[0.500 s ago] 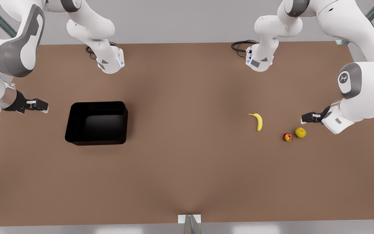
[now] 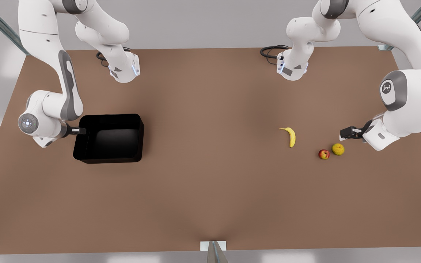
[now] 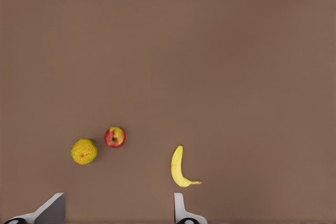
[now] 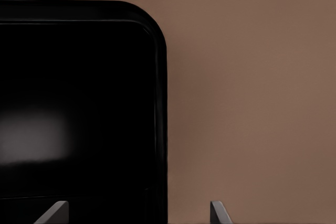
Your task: Place the storage box in the middle with the right arm, and place the apple in the storage box with the left arm
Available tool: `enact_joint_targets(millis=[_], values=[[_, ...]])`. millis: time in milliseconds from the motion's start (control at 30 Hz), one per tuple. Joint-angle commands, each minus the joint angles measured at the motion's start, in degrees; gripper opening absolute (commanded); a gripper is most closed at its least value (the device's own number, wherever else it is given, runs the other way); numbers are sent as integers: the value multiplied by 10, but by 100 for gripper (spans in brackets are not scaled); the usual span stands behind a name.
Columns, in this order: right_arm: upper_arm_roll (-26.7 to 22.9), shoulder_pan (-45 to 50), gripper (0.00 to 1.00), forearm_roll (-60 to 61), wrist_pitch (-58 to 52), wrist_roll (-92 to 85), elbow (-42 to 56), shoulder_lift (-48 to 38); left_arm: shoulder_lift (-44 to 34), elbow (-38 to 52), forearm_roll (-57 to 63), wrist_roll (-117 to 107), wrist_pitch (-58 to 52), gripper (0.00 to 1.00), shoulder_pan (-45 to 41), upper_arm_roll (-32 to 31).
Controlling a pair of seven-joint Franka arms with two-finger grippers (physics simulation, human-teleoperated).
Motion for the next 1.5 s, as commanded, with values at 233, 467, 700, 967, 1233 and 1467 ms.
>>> enact_joint_targets(millis=[233,467,700,967,1233,1467], values=[[-28,-2,100,2,164,-10,-52,45,0,1,18,10,-19,100,0,0],[-28,3,46,2,162,-29,-45,55,-1,3,18,10,-19,100,0,0],[-28,5,30,2,160,-30,-38,66,-2,4,18,10,-26,100,0,-2],[-22,14,21,0,116,-44,9,61,-8,5,18,4,-27,100,0,-3],[42,91,21,107,-12,-32,182,64,-9,5,18,2,-35,100,-1,-4],[71,186,21,197,-84,22,419,217,-4,5,18,1,-34,100,-1,-4]])
